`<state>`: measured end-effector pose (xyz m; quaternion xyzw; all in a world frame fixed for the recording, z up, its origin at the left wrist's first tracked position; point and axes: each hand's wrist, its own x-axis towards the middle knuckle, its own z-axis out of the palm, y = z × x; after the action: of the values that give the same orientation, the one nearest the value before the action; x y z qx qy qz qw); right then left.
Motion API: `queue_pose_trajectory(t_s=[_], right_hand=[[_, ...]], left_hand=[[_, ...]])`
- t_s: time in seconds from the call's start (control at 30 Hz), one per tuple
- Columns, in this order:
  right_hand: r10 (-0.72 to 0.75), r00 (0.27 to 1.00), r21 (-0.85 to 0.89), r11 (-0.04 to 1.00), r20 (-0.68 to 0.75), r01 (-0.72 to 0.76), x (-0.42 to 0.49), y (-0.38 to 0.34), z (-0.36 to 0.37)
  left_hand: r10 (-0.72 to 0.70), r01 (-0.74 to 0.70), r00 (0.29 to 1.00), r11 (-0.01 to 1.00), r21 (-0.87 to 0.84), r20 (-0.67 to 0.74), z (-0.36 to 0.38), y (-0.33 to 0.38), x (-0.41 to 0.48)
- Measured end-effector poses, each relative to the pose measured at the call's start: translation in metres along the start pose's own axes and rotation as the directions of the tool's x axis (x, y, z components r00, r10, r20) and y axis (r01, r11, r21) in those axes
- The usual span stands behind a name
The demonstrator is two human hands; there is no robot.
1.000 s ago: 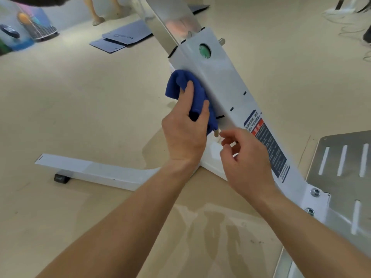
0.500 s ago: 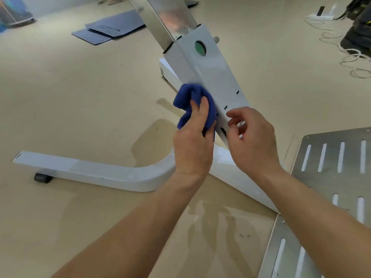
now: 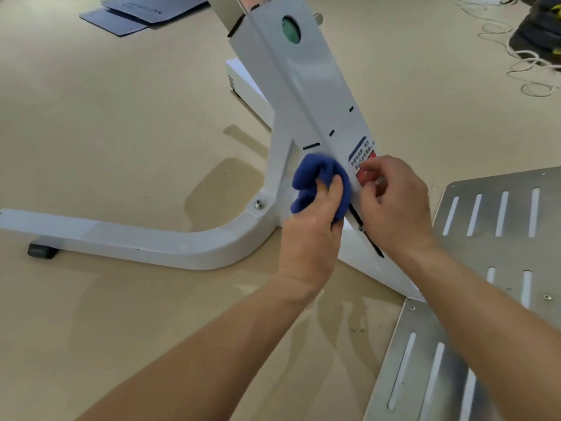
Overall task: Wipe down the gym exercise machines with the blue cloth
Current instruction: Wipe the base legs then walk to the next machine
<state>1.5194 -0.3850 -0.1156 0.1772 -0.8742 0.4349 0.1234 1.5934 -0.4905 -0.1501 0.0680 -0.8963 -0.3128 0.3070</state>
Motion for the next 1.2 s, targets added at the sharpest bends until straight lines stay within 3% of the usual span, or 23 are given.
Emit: queue_pose_trajectory(t_s=[0.2,0.33,0.4,0.57,0.77,1.0,1.07,1.2], right_hand=[[0.006,1.000,-0.026,1.000,0.017,-0.006,-0.033,0.034,-0.003],[0.043,0.999,-0.030,0.999,-0.008,-0.043,-0.037,0.049,-0.008],[0.054,0.998,-0.035,0.998,-0.013,-0.055,-0.039,0.056,-0.010],[-0.062,0.998,0.025,0.998,0.007,0.061,-0.048,0.054,-0.008],[-0.022,0.999,0.040,0.999,0.047,0.020,-0.062,0.057,-0.001],[-0.017,0.995,0.106,0.994,0.096,0.007,-0.075,0.051,0.003],[-0.012,0.994,0.127,0.992,0.107,-0.002,-0.073,0.050,0.003],[-0.120,0.992,0.068,0.991,0.043,0.117,-0.059,0.040,0.000]], left_hand=[[0.114,-0.117,0.991,0.992,0.040,0.068,0.012,-0.006,-0.020],[-0.004,0.004,1.000,1.000,0.023,-0.009,-0.007,-0.006,0.001],[-0.039,0.038,0.999,0.999,0.018,0.031,0.000,0.001,-0.003],[0.063,-0.069,0.965,0.997,0.016,0.254,0.028,0.009,-0.044],[0.044,0.009,0.943,0.987,-0.158,0.329,0.010,0.007,-0.047],[0.079,-0.026,0.953,0.983,-0.182,0.293,0.002,0.009,-0.036],[0.006,0.042,0.968,0.982,-0.184,0.251,0.000,0.007,-0.034],[-0.344,0.363,0.931,0.899,-0.245,0.118,-0.002,0.002,-0.015]])
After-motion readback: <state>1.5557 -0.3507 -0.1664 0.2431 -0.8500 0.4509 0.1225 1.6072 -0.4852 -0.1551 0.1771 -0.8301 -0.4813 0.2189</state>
